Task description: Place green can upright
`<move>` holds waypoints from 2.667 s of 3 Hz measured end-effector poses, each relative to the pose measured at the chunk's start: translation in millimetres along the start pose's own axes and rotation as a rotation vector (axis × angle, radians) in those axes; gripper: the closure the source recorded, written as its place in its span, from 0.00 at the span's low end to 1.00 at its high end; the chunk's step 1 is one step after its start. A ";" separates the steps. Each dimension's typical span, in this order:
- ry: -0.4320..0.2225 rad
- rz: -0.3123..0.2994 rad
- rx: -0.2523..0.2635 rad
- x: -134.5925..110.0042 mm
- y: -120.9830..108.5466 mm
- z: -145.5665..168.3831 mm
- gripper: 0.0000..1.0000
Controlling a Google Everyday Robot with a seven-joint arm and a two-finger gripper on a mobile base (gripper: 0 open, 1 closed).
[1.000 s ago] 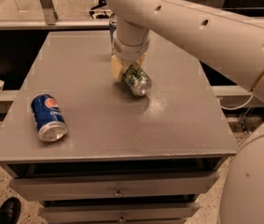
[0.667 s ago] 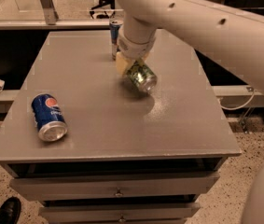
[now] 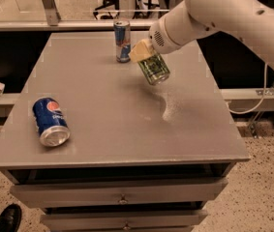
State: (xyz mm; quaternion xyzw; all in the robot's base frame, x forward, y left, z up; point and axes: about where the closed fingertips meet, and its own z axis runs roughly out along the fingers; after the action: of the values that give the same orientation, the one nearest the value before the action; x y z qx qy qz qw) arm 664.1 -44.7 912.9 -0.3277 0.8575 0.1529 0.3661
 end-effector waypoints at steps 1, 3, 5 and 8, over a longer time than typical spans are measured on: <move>-0.248 0.045 -0.093 -20.4 -14.8 -14.2 1.00; -0.531 -0.009 -0.273 -4.9 -28.4 -65.1 1.00; -0.609 -0.145 -0.331 -7.4 -15.1 -67.7 1.00; -0.749 -0.300 -0.505 19.8 18.4 -53.0 1.00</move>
Offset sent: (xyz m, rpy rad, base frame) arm -0.0254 -0.0800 0.0696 0.4518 -0.5328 0.3552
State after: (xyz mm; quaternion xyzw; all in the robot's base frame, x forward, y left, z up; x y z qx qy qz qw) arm 613.5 -66.6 935.3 -0.4486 0.5458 0.4096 0.5772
